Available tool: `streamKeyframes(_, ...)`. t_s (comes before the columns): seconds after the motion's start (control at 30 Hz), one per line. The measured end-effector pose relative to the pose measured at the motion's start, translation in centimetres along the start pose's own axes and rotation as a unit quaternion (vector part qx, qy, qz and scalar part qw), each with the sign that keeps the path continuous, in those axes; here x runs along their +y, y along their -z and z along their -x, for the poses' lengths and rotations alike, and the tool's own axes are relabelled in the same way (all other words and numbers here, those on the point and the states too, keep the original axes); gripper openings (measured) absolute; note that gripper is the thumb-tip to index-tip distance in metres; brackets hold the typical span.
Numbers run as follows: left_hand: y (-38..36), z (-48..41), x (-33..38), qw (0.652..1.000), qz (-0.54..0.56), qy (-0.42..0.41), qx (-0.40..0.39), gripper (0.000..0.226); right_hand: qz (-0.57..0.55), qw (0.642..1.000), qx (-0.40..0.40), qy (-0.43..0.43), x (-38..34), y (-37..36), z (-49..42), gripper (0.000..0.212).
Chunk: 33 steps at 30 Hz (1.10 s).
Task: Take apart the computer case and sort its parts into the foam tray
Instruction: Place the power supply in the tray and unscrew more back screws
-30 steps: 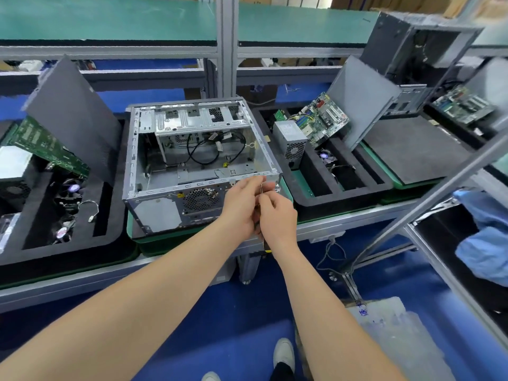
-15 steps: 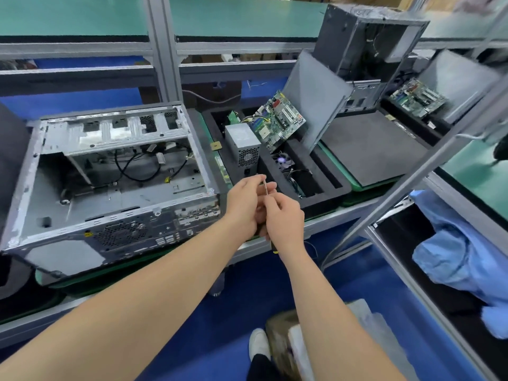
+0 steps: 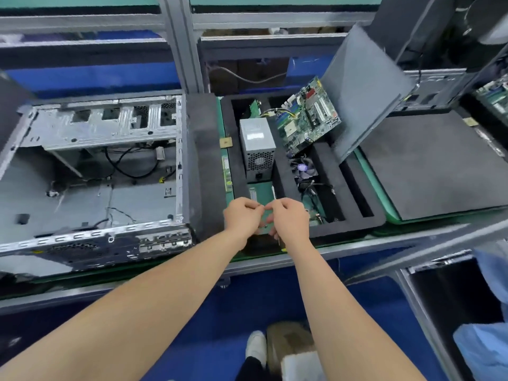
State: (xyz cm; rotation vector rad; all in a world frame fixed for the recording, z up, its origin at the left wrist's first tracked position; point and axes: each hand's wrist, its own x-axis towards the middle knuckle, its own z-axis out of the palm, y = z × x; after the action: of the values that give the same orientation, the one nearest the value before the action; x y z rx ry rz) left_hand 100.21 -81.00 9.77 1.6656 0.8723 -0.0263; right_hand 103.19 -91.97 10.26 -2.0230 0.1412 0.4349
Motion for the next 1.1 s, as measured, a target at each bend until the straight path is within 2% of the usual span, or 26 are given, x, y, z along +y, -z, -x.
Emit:
streamKeyframes(0.17, -0.5, -1.3, -0.3, 0.996, -0.074, -0.020, 0.034, 0.009, -0.014, 1.000, -0.004, -0.024, 1.0, -0.3, -2.1, 0.024)
streamKeyframes(0.3, -0.5, -1.4, -0.6, 0.998, -0.063, -0.018, 0.020, 0.019, -0.042, 0.999, 0.003, -0.030, 1.1, 0.0, -2.6, 0.018)
streamKeyframes(0.43, -0.3, -0.7, 1.0, 0.995, -0.071, -0.058, 0.030, 0.022, -0.107, 0.994, -0.004, -0.022, -0.1, 0.2, -2.4, 0.014)
streamKeyframes(0.6, 1.7, 1.1, 6.1, 0.996, 0.011, -0.086, 0.015, 0.027, -0.178, 0.984, -0.024, 0.022, -4.8, -1.0, -0.8, 0.018)
streamKeyframes(0.73, 6.2, 2.8, 9.0, 0.992, 0.069, -0.103, 0.022, 0.028, -0.181, 0.981, -0.050, 0.043, -10.2, -3.2, 0.9, 0.040)
streamKeyframes(0.9, 14.0, 4.5, 9.7, 0.983, 0.096, -0.153, 0.033, 0.035, -0.177, 0.975, -0.099, 0.092, -15.1, -6.9, 4.4, 0.039)
streamKeyframes(1.0, 18.1, 5.6, 9.2, 0.984, 0.067, -0.154, 0.059, 0.036, -0.176, 0.968, -0.139, 0.117, -16.6, -8.9, 6.8, 0.040)
streamKeyframes(1.1, 22.0, 6.1, 8.2, 0.984, 0.070, -0.159, 0.039, 0.035, -0.180, 0.957, -0.190, 0.124, -17.2, -10.8, 8.8, 0.033)
